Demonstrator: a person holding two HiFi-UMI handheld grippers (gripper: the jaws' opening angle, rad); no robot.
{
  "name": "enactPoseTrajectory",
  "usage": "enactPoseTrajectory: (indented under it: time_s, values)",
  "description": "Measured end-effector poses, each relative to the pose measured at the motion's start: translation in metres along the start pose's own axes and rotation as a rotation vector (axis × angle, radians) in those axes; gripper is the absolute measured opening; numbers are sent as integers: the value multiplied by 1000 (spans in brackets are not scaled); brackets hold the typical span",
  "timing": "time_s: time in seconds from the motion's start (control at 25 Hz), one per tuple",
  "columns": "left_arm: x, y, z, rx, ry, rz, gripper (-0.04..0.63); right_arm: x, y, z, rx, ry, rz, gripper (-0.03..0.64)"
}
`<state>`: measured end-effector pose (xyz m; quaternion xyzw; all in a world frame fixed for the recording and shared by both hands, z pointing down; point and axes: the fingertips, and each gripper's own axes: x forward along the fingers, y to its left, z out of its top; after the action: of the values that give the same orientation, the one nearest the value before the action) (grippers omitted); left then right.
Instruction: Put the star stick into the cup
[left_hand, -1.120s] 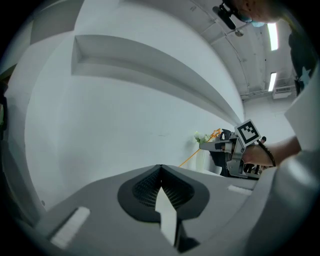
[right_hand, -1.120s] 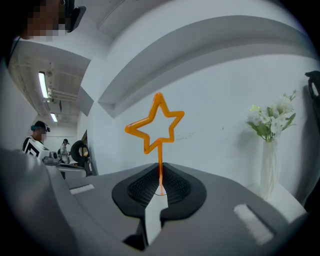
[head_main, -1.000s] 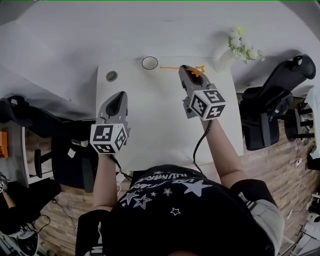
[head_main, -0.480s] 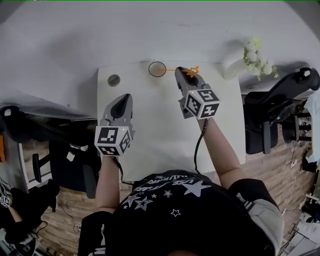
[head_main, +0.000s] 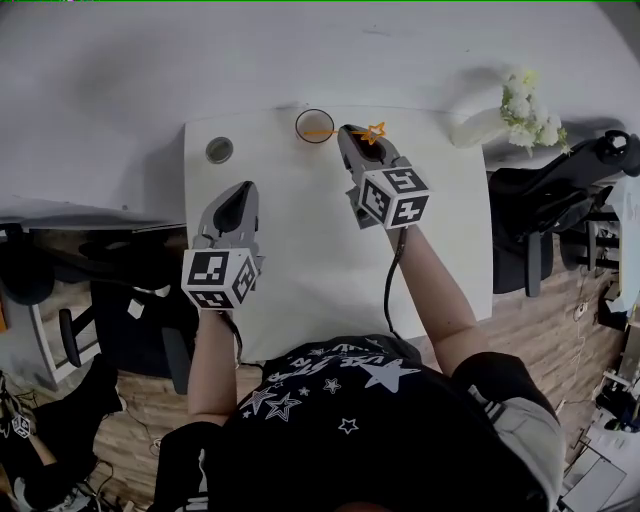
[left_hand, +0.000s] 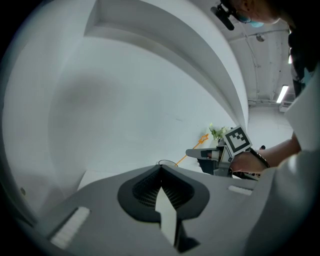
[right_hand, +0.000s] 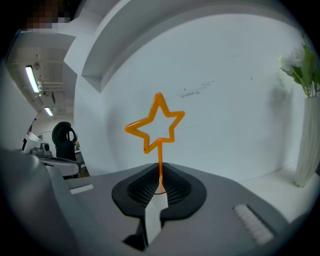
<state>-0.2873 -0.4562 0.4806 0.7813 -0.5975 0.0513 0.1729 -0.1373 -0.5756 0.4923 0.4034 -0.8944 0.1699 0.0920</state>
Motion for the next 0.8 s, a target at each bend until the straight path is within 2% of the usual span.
enactPoseTrajectory:
  time_s: [0.64,0.8]
  values:
    - [-5,-6,-3,-6,2,-12,3,5,3,-14,-10,53,-7,37]
    - [-8,-13,-1,-8,-2,-13,3,1,2,-14,0,55,-3,75]
